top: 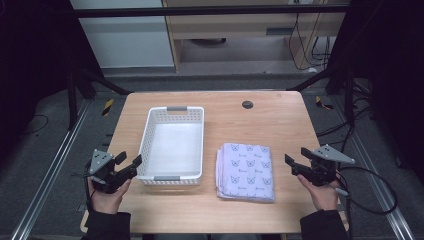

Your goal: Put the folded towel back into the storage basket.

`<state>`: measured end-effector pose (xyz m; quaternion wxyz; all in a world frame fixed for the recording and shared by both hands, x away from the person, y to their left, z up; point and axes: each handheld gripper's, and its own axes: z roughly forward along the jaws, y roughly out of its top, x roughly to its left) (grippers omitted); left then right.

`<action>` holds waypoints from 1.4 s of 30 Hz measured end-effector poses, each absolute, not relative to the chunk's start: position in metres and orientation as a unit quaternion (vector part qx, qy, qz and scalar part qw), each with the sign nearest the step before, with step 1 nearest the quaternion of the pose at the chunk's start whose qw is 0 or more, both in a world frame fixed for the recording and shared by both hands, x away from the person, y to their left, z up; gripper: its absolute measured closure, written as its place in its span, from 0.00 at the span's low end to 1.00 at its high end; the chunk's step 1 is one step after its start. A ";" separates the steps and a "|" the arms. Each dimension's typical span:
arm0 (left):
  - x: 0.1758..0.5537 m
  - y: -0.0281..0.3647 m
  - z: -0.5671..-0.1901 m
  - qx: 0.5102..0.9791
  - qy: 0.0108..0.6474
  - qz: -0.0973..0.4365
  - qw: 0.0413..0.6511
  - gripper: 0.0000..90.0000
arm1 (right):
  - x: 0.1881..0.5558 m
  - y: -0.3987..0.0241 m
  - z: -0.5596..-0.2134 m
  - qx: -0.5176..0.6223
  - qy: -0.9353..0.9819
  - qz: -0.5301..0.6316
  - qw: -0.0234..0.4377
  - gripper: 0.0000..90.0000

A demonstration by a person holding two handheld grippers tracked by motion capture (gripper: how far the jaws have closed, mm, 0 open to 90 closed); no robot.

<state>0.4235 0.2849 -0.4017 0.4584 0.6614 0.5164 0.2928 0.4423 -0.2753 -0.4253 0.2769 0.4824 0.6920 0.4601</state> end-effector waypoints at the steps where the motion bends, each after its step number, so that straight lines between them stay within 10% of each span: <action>1: 0.424 0.283 -0.400 0.662 0.514 0.294 0.459 0.43 | 0.443 -0.275 -0.423 0.482 0.691 0.462 0.278 0.37; 42: 0.421 0.175 -0.374 0.720 0.432 0.252 0.482 0.44 | 0.468 -0.245 -0.380 0.443 0.700 0.484 0.283 0.32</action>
